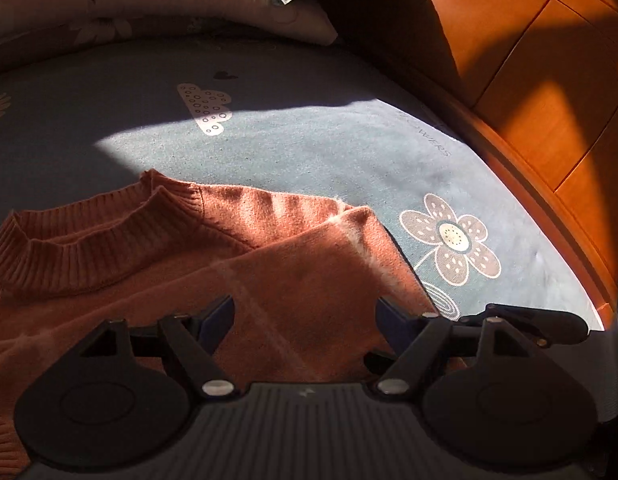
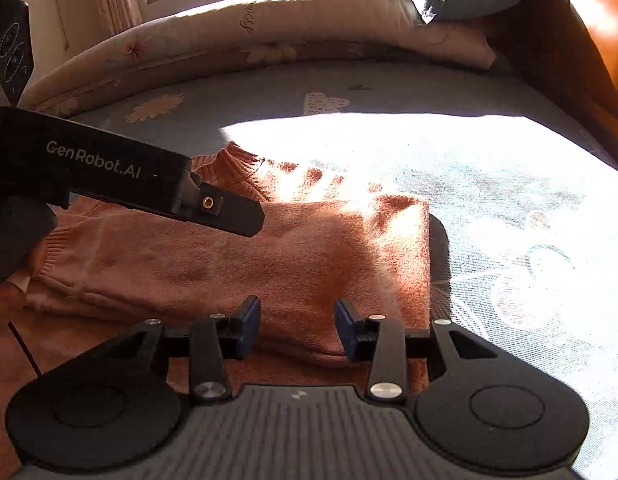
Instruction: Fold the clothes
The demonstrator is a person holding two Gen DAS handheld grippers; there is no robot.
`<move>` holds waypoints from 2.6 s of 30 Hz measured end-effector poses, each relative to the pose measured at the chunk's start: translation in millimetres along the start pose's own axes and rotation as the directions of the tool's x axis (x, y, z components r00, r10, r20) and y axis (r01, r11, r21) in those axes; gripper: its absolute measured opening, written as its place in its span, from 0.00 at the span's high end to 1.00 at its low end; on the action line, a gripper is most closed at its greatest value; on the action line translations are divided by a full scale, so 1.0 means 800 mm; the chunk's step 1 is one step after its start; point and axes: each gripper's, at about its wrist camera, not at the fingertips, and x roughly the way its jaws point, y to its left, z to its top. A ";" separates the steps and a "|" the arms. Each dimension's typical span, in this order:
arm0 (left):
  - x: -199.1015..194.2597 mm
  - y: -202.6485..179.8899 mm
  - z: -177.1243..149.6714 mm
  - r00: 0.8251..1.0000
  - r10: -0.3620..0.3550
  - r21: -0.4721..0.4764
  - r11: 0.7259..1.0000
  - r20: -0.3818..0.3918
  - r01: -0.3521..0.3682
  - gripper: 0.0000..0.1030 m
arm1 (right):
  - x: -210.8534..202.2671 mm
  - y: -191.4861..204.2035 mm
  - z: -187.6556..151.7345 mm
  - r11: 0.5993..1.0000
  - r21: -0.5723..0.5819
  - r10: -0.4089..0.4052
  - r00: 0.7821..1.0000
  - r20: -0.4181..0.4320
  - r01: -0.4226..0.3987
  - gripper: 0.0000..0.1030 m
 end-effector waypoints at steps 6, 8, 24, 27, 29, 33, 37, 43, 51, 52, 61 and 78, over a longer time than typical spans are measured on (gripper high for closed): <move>-0.006 0.000 -0.038 0.999 -0.038 0.036 0.999 -0.034 0.039 0.25 | 0.007 -0.016 -0.017 0.998 0.055 0.023 1.000 -0.004 -0.023 0.51; -0.005 0.006 -0.048 0.997 -0.052 0.023 0.998 -0.052 0.053 0.25 | 0.011 -0.019 -0.019 0.998 0.046 0.039 0.999 0.000 -0.039 0.50; -0.047 0.078 -0.078 0.996 0.066 -0.051 0.996 -0.057 -0.069 0.23 | 0.038 0.013 0.020 0.994 -0.104 0.040 0.999 -0.012 -0.041 0.27; -0.047 0.079 -0.081 0.997 0.063 -0.055 0.996 -0.044 -0.066 0.22 | 0.051 0.017 0.036 0.994 -0.101 0.042 0.999 -0.001 -0.042 0.19; -0.046 0.079 -0.081 0.998 0.060 -0.060 0.996 -0.036 -0.063 0.21 | 0.072 0.018 0.036 0.995 -0.097 0.036 0.999 -0.024 -0.038 0.08; -0.056 0.079 -0.080 0.998 0.067 -0.074 0.995 -0.015 -0.068 0.21 | 0.068 0.021 0.046 0.997 -0.075 0.024 1.000 -0.019 -0.025 0.10; -0.064 0.091 -0.085 0.993 0.117 -0.090 0.989 -0.019 -0.118 0.20 | 0.062 0.040 0.045 0.995 -0.085 0.054 0.998 -0.022 -0.055 0.09; -0.078 0.113 -0.080 0.993 0.122 -0.110 0.986 -0.006 -0.122 0.21 | 0.078 0.062 0.031 0.988 -0.145 0.048 0.997 -0.056 -0.056 0.00; -0.076 0.165 -0.061 0.993 0.118 -0.261 0.959 0.024 -0.108 0.20 | 0.084 0.071 0.025 0.981 -0.191 0.035 0.998 -0.045 -0.043 0.00; -0.073 0.174 -0.062 0.994 0.111 -0.295 0.950 0.022 -0.100 0.19 | 0.084 0.071 0.023 0.980 -0.193 0.034 0.999 -0.040 -0.041 0.00; -0.095 0.183 -0.070 0.991 0.136 -0.373 0.920 0.019 -0.119 0.20 | 0.080 0.073 0.013 0.976 -0.215 0.031 0.999 0.008 -0.029 0.00; -0.073 0.156 -0.028 0.972 0.234 -0.343 0.911 -0.020 -0.227 0.16 | 0.018 0.055 0.000 0.992 -0.125 -0.004 0.996 -0.087 -0.007 0.00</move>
